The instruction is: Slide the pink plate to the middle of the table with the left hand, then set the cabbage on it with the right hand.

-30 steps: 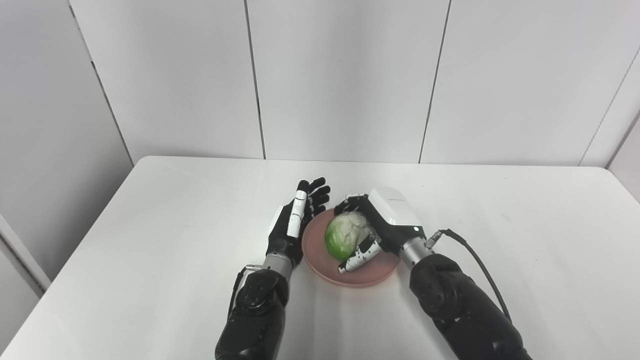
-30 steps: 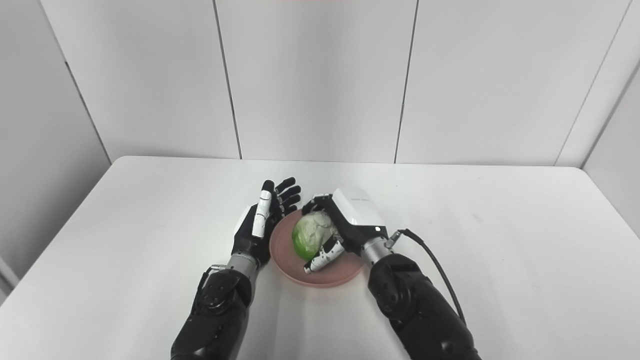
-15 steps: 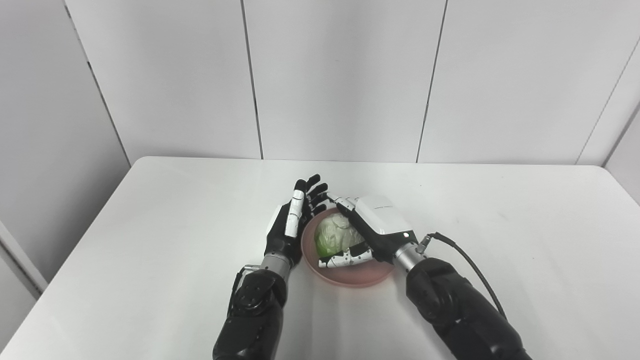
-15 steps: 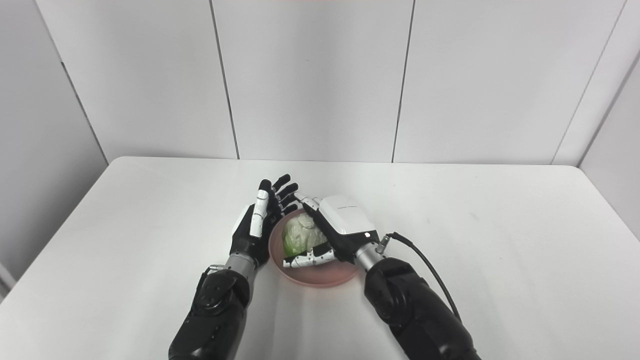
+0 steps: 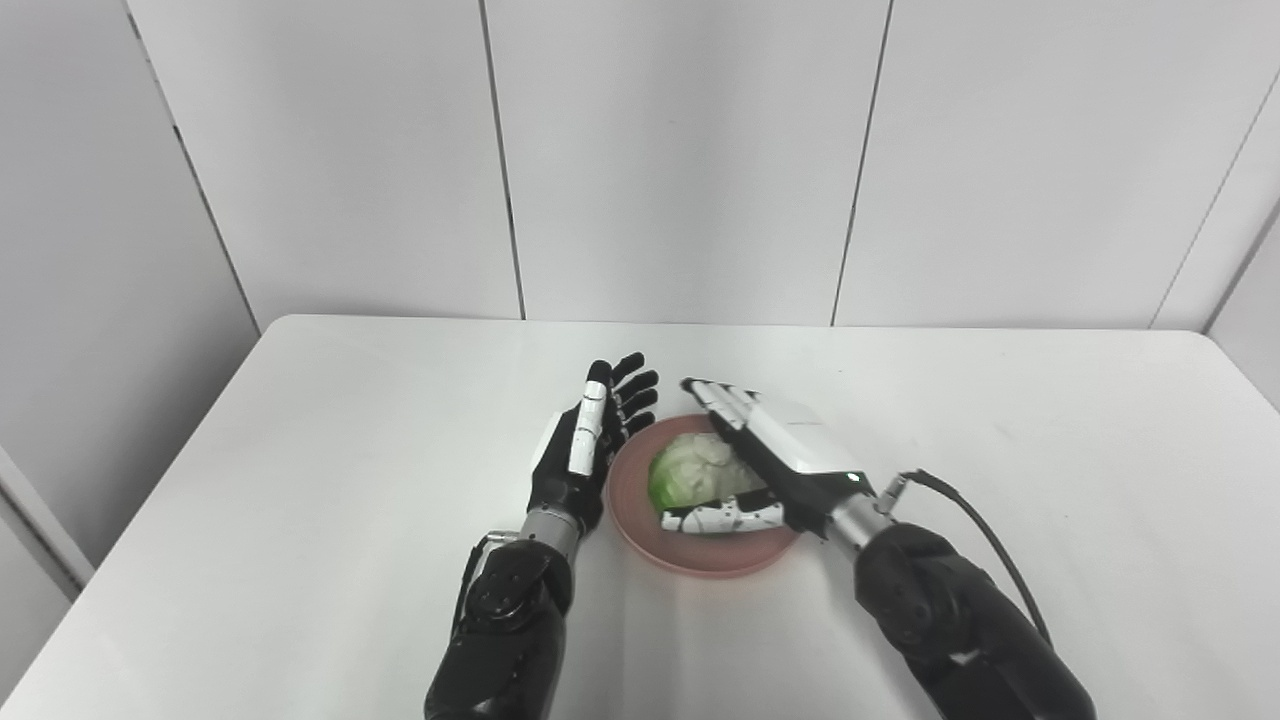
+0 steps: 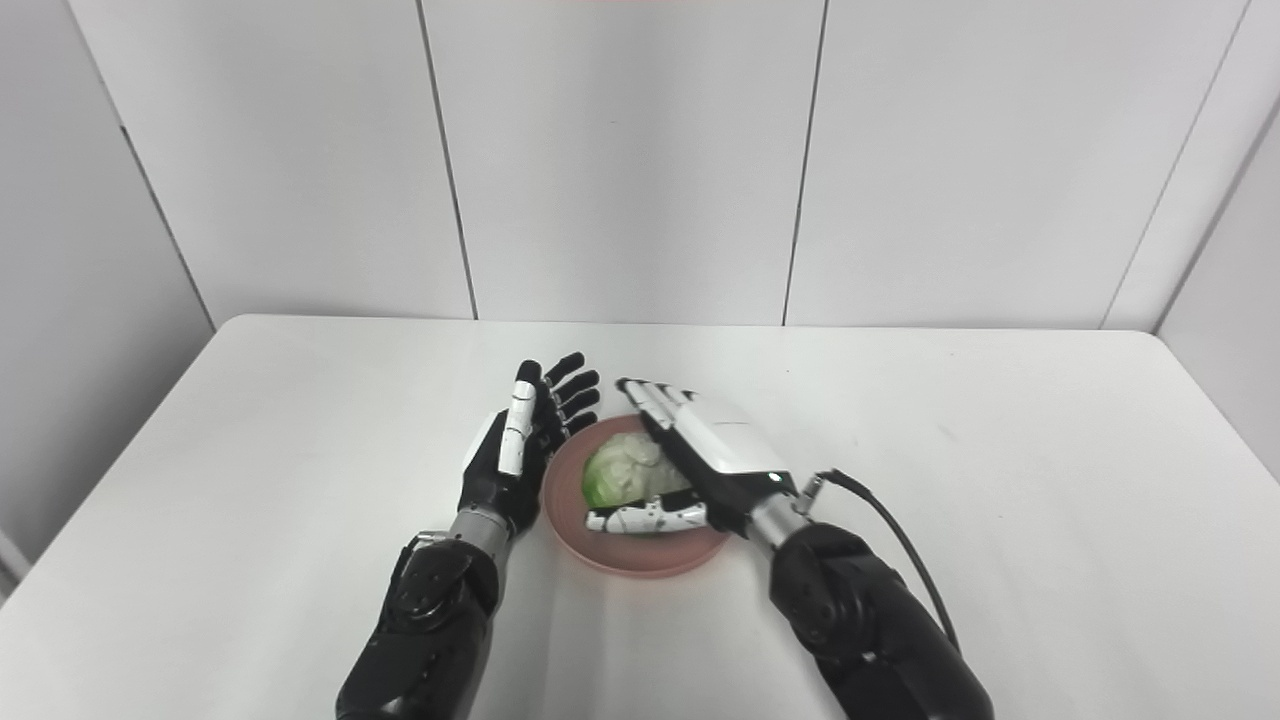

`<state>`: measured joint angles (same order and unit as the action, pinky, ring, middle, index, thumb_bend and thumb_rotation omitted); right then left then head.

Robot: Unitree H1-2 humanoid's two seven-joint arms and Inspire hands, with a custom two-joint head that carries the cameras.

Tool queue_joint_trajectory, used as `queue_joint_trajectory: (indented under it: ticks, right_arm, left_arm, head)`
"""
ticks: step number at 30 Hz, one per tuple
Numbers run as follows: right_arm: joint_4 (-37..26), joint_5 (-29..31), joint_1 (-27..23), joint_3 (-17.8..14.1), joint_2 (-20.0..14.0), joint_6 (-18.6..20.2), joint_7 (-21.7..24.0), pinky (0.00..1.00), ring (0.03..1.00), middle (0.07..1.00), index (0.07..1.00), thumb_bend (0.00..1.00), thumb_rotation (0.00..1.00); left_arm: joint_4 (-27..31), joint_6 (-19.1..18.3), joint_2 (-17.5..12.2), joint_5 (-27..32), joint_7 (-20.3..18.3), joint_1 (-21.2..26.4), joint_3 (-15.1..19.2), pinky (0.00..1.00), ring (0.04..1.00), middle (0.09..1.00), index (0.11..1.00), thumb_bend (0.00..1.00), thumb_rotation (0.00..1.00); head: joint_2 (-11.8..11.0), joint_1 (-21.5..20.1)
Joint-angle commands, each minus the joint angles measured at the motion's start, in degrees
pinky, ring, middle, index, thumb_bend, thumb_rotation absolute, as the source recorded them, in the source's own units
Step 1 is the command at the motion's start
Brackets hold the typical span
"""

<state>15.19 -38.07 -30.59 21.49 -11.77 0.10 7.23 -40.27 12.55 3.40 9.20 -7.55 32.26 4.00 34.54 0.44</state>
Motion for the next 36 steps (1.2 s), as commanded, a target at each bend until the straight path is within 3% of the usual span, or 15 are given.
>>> queue_joint_trajectory:
  ticks: [1, 5, 9, 12, 14, 17, 23, 36]
  right_arm:
    - [-0.7, 4.2, -0.2, -3.7, 0.8, -3.1, -4.0, 0.99, 1.000, 1.000, 1.000, 0.89, 0.82]
    - [0.9, 15.2, 2.2, -11.1, 4.4, -5.6, -6.6, 0.91, 1.000, 1.000, 1.000, 0.87, 0.84]
    - [3.8, 22.3, 2.7, -15.6, 6.7, -9.2, -8.1, 0.98, 1.000, 1.000, 1.000, 0.79, 0.92]
    - [5.2, 33.8, 2.9, -20.5, 9.8, -9.6, -5.6, 1.00, 1.000, 1.000, 1.000, 0.78, 0.92]
    - [6.5, 38.5, 2.6, -22.2, 10.8, -10.9, -3.9, 1.00, 1.000, 1.000, 1.000, 0.81, 0.88]
    - [8.1, 41.3, 2.2, -22.9, 11.0, -12.3, -2.3, 1.00, 1.000, 1.000, 1.000, 0.84, 0.92]
    - [7.5, 45.7, 3.1, -23.6, 11.3, -10.2, -0.2, 1.00, 1.000, 1.000, 1.000, 0.82, 0.96]
    - [9.4, 45.2, 3.0, -22.7, 11.3, -9.8, 0.0, 1.00, 1.000, 1.000, 1.000, 0.79, 0.98]
  left_arm:
    - [-0.7, 0.8, 0.0, -0.8, 0.7, -2.2, -0.2, 0.89, 0.879, 0.853, 0.828, 0.83, 1.00]
    - [0.4, 1.6, -0.3, -2.4, 1.8, -2.8, -1.0, 0.98, 0.919, 0.892, 0.870, 0.83, 1.00]
    - [1.9, 1.4, -0.1, -2.6, 2.3, -3.4, -0.9, 1.00, 0.971, 0.931, 0.919, 0.83, 1.00]
    - [3.2, 1.8, 0.1, -2.8, 2.9, -4.0, -1.0, 1.00, 0.995, 0.975, 0.960, 0.82, 1.00]
    - [3.8, 1.8, 0.2, -2.7, 3.0, -4.3, -1.1, 1.00, 0.999, 0.995, 0.979, 0.81, 1.00]
    - [4.5, 1.1, 0.2, -2.5, 2.9, -4.6, -1.2, 1.00, 1.000, 1.000, 0.998, 0.80, 1.00]
    - [3.8, 2.1, -0.1, -4.7, 4.6, -4.8, -2.3, 1.00, 1.000, 1.000, 1.000, 0.82, 1.00]
    - [4.4, 1.2, -0.6, -4.0, 4.3, -5.4, -2.6, 1.00, 1.000, 1.000, 1.000, 0.82, 1.00]
  head:
    - [0.0, 0.0]
    - [0.0, -0.1]
    - [0.0, -0.3]
    - [0.2, -0.4]
    - [0.2, -0.5]
    - [0.3, -0.6]
    - [0.4, -0.5]
    - [0.6, -0.7]
